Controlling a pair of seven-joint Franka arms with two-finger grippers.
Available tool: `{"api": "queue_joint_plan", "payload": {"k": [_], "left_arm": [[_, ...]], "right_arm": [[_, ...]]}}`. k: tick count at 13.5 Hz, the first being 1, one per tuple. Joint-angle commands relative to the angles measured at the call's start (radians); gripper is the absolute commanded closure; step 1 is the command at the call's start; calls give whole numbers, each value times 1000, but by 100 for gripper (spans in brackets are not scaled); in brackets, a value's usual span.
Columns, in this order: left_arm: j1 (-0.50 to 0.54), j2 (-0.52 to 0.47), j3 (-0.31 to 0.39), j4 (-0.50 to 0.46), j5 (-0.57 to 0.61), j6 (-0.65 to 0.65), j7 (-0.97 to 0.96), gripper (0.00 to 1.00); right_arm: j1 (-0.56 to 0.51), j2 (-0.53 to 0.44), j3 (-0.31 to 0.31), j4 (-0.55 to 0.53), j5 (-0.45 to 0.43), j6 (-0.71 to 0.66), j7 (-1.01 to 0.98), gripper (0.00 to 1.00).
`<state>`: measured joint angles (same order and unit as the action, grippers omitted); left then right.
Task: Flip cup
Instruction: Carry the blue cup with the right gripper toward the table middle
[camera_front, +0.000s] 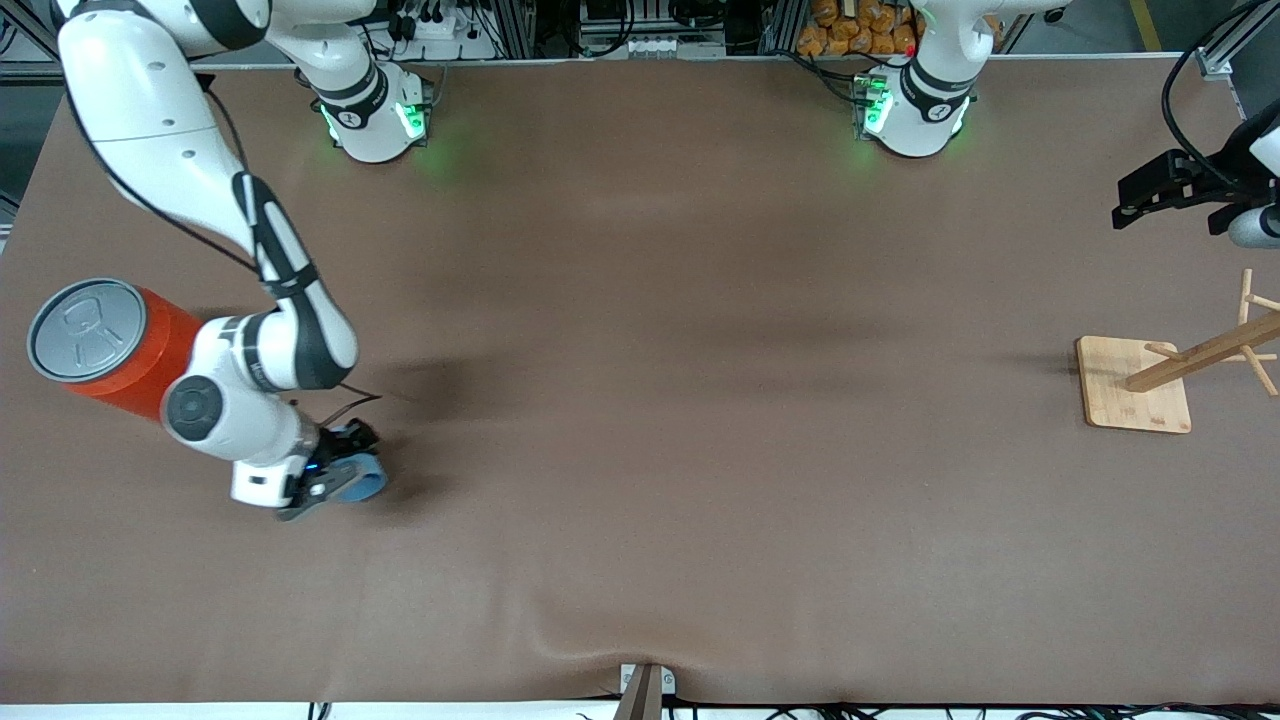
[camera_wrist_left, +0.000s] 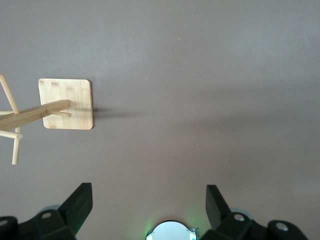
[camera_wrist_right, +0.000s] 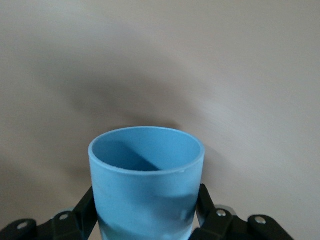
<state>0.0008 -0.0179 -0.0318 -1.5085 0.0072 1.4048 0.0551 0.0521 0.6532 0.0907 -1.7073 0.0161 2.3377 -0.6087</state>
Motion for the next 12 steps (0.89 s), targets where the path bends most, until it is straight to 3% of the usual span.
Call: {"api": "queue_joint_plan", "payload": {"k": [1, 4, 5, 9, 12], "left_arm": [[-4, 4, -5, 11, -1, -15, -18, 0], [4, 4, -3, 11, -9, -15, -15, 0], [4, 4, -3, 11, -12, -15, -17, 0], [4, 12, -3, 11, -12, -15, -15, 0], [5, 13, -3, 10, -15, -16, -14, 0]], "right_arm": [[-5, -37, 104, -5, 1, -40, -103, 72], [8, -26, 233, -3, 2, -26, -203, 72], [38, -23, 245, 0, -4, 9, -204, 72], [196, 43, 242, 32, -76, 195, -317, 72], [215, 65, 239, 37, -111, 206, -381, 71]]}}
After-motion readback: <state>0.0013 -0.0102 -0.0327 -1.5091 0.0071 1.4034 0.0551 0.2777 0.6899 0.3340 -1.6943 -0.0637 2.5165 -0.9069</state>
